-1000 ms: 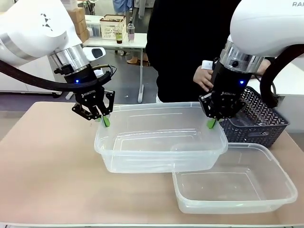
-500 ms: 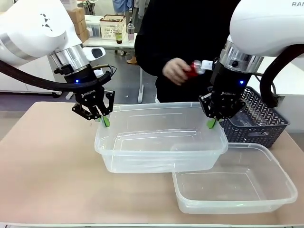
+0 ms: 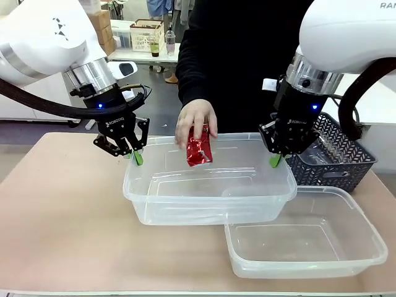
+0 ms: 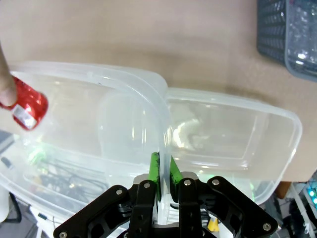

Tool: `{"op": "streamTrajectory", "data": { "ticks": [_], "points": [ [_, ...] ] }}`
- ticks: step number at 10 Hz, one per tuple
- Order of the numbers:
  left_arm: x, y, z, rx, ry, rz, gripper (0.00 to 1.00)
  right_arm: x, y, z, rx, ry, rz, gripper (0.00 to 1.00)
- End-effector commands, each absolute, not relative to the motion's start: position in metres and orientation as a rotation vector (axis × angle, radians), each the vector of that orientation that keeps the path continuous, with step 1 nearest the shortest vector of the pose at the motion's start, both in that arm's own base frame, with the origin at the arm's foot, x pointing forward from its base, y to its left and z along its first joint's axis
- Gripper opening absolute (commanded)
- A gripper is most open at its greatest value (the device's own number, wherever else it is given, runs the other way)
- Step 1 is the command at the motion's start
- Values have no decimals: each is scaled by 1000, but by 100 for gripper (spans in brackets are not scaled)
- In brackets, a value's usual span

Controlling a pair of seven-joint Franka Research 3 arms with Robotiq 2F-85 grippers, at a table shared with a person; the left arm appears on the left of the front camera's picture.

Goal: Sort the waste into each basket.
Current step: Offer the picked Organizing box to the human.

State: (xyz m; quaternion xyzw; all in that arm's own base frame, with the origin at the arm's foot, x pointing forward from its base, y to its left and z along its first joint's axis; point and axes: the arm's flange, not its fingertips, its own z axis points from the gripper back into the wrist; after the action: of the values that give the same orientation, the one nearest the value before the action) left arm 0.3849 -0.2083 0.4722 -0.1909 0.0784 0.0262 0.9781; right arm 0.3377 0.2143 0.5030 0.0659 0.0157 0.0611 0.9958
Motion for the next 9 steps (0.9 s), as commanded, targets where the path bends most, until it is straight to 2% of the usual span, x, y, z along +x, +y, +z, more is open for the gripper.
{"op": "streamTrajectory", "data": {
  "ticks": [1,9],
  "points": [
    [387,-208,475,-397,145,61,7,334,217,506,134,38,133,7],
    [387,-208,475,-397,145,61,7,334,217,506,134,38,133,7]
  ]
}}
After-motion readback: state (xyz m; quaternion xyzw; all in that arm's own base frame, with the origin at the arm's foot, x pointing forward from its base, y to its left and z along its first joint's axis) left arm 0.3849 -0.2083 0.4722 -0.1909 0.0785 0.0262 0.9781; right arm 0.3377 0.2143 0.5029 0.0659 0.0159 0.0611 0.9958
